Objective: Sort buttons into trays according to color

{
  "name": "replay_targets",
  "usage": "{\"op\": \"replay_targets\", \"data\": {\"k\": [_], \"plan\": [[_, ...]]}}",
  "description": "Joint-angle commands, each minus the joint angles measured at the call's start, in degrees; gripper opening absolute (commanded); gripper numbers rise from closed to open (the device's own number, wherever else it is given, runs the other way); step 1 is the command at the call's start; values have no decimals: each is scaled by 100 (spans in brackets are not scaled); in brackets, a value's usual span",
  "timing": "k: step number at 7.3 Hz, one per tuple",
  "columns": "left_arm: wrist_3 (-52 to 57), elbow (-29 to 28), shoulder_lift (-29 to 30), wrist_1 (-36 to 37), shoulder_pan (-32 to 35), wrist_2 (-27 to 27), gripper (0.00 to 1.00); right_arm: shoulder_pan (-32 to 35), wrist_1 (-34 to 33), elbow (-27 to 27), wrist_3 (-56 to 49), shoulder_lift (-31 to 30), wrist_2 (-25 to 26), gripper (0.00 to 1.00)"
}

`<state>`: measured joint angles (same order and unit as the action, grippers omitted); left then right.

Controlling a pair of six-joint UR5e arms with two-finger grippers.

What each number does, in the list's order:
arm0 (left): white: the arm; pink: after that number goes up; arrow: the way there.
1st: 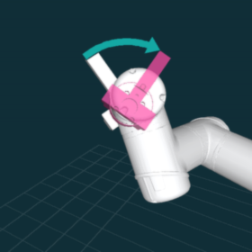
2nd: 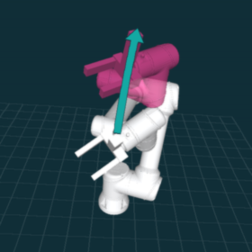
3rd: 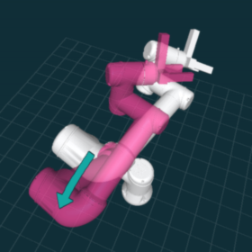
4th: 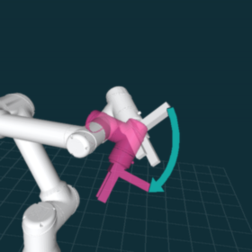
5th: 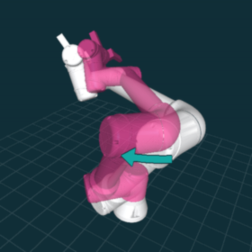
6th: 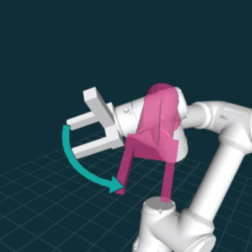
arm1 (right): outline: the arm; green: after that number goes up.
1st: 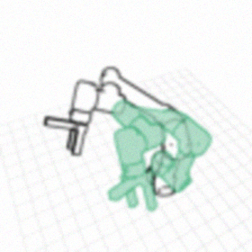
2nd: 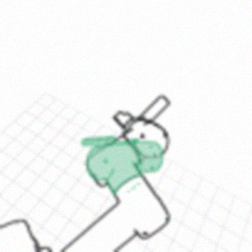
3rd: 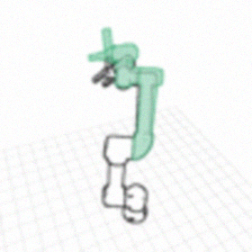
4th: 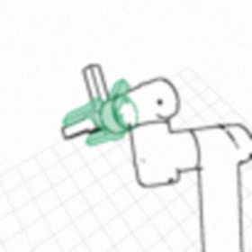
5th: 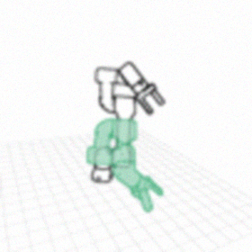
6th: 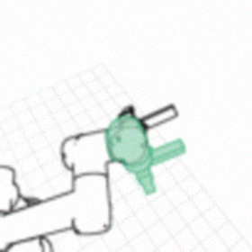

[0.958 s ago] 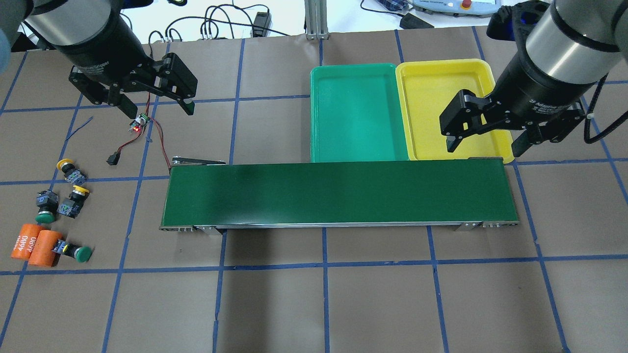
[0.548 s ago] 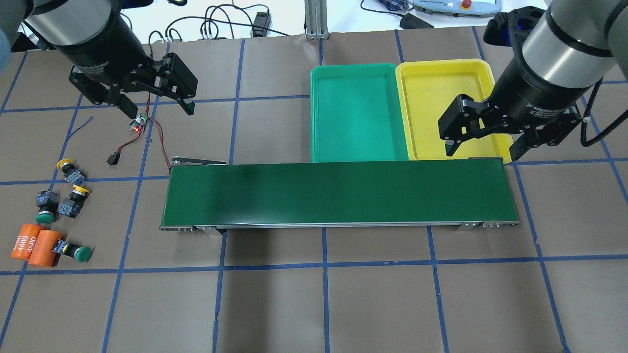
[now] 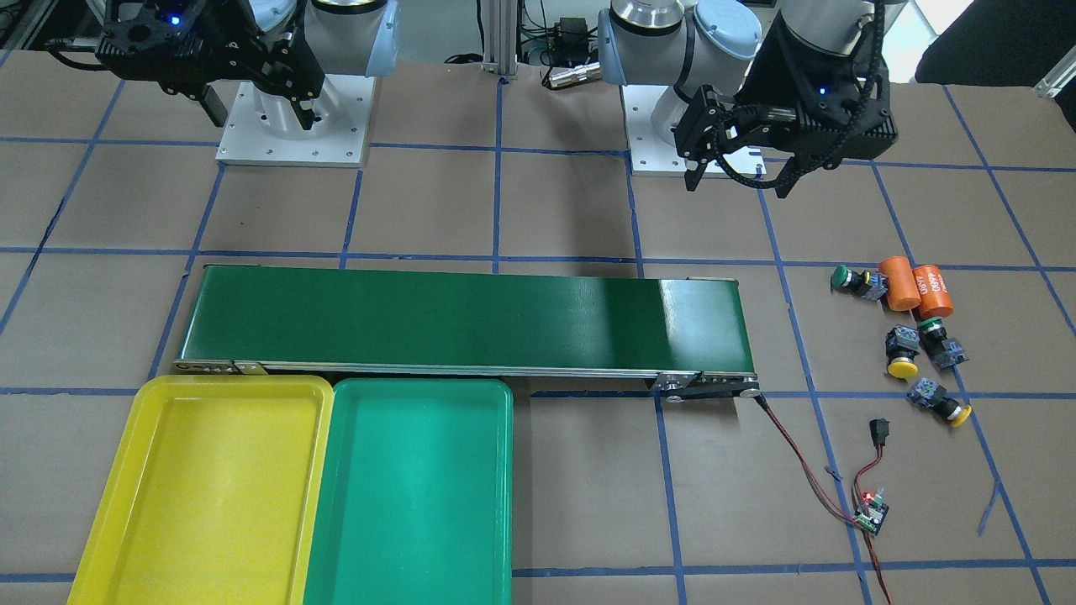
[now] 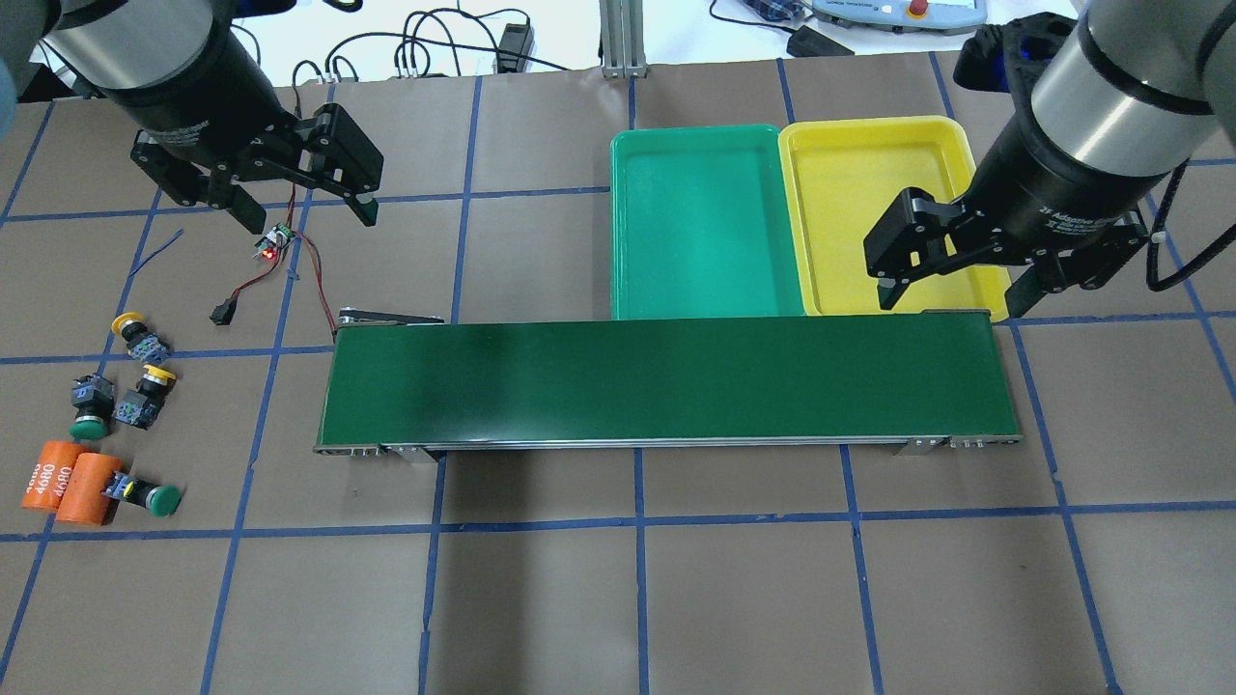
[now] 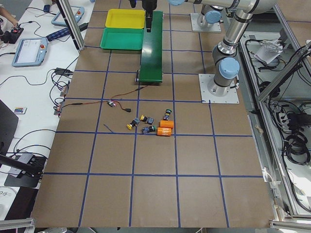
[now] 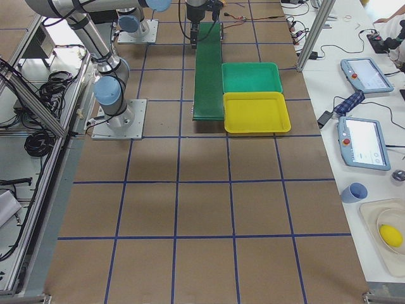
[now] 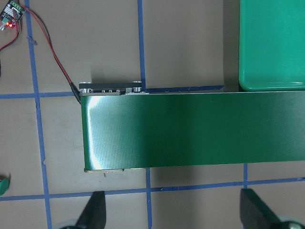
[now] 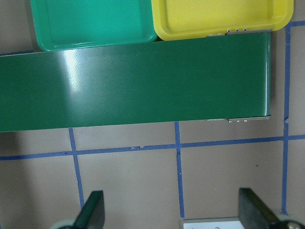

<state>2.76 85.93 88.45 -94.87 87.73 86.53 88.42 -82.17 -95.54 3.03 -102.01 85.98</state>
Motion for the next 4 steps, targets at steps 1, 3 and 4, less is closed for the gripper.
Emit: {"op": "replay_targets", "data": {"k": [1,3,4], "plan": [[790,151,128,29,-674,-5,100,0,-53,0,5,58,6,100],[1498,449,399,535,-1597,-5,100,-9,-19,9,75,15,32,100],[1978,799,505,914,-1862,13,100,-9,-45,-9,84,24,68,100]]}}
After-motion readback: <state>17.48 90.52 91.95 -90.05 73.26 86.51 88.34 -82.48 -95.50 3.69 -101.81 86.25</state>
